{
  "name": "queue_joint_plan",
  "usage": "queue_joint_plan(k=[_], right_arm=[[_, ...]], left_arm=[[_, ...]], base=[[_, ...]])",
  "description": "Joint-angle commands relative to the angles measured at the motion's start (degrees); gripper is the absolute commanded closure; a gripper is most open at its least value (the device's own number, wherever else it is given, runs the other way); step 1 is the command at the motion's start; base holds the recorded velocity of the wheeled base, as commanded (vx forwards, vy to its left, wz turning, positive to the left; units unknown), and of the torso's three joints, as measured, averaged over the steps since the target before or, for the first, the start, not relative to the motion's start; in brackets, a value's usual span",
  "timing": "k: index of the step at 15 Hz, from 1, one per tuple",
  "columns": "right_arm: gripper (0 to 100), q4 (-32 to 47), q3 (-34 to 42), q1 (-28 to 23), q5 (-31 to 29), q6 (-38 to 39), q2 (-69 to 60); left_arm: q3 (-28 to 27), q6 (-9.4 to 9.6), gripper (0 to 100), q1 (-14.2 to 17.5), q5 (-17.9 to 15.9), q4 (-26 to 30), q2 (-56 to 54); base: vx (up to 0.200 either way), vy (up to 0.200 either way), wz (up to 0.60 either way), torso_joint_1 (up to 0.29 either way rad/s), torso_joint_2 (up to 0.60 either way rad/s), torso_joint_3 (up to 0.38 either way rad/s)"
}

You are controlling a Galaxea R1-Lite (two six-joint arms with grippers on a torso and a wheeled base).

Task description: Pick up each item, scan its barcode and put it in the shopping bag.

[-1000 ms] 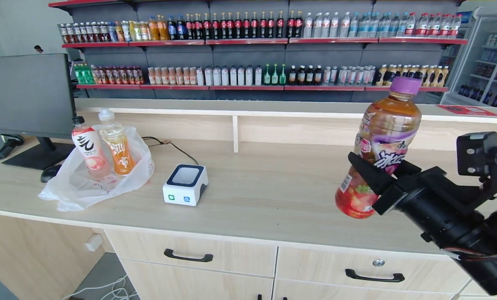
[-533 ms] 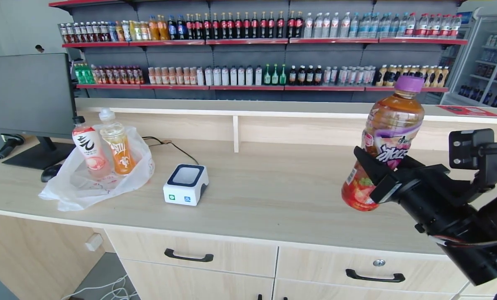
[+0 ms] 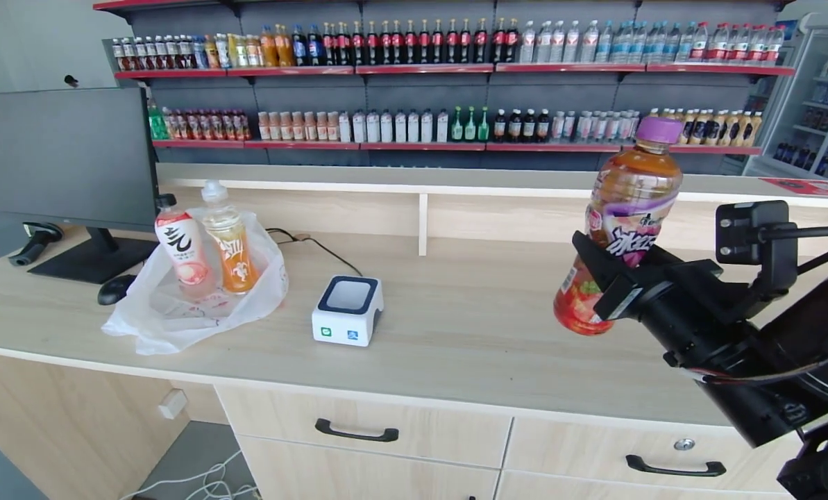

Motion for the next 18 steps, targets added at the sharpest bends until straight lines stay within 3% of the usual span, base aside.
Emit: queue_joint_plan(k=[1, 18], right_arm=[[100, 0.0, -0.2, 0.1, 0.0, 0.0, 0.2], [100, 0.0, 0.0, 0.1, 0.0, -0.4, -0.3]], left_arm=[[0.0, 0.01, 0, 0.0, 0.0, 0.0, 0.0], [0.0, -0.07, 0, 0.0, 0.0, -0.1, 0.0]], base=[[0.000, 0.200, 0.00, 0.002, 0.00, 0.007], [0.000, 0.200, 0.00, 0.004, 0.00, 0.002]])
